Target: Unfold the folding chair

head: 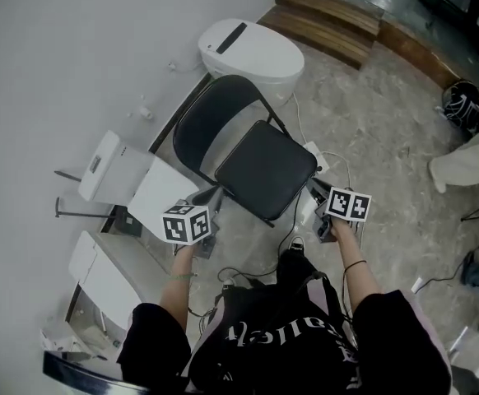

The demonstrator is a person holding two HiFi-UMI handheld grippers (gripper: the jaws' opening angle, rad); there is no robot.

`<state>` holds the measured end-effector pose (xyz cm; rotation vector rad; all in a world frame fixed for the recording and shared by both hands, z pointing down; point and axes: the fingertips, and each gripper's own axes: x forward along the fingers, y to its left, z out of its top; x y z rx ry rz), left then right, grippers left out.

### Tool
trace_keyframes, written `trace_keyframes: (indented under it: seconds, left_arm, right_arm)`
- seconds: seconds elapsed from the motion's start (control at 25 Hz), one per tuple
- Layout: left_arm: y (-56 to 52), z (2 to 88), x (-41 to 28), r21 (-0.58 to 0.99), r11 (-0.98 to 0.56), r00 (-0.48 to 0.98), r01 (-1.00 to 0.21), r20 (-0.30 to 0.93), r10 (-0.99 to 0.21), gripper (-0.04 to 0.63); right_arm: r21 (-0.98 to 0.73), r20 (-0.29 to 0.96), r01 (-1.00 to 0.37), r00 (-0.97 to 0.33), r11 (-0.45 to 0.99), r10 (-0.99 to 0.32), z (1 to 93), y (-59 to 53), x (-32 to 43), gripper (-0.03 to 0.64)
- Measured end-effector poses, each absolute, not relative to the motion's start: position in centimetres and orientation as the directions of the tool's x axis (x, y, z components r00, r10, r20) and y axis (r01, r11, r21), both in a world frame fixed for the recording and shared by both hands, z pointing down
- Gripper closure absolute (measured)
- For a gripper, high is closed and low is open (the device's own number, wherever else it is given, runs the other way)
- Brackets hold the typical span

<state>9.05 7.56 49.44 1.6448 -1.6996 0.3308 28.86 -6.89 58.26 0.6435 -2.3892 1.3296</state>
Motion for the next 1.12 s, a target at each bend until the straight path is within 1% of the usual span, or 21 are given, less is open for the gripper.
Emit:
trace_keyframes:
  seconds: [0.12, 0.32, 0.48, 0.72, 0.92, 1.12]
  left_arm:
    - [11.5, 49.2, 9.5, 0.329, 0.133, 0.113, -0.935, 0.632, -0.766, 0.592]
    - [19.7, 49.2, 9.4, 0.387, 0.091, 0.165, -0.917, 0.580, -0.797, 0.592]
    - [27.7, 50.1, 8.7, 0.415, 0.029, 0.232, -0.910, 0.564, -0.793, 0.592]
    - [36.6, 49.9, 10.2, 0.433, -0.064, 0.319, -0.899, 0.548, -0.773, 0.592]
    - [40.3, 48.5, 12.3, 0.479, -0.091, 0.354, -0.873, 0.493, -0.795, 0.592]
    - [43.6, 48.3, 16.0, 0.497, -0.100, 0.369, -0.862, 0.481, -0.796, 0.592]
  right_arm:
    - [-0.718, 0.473, -0.529, -0.848, 0.454, -0.241, 57.3, -2.8, 28.3, 0.549]
    - [-0.689, 0.462, -0.542, -0.840, 0.481, -0.285, 56.2, 5.8, 25.8, 0.551]
    - [-0.702, 0.416, -0.542, -0.838, 0.461, -0.353, 54.6, 13.7, 23.1, 0.554]
    - [-0.692, 0.344, -0.554, -0.817, 0.463, -0.463, 49.9, 22.8, 23.2, 0.557]
    - [-0.646, 0.355, -0.574, -0.810, 0.503, -0.467, 47.6, 29.5, 23.7, 0.558]
    - [-0.622, 0.364, -0.568, -0.819, 0.539, -0.442, 47.2, 34.9, 25.1, 0.560]
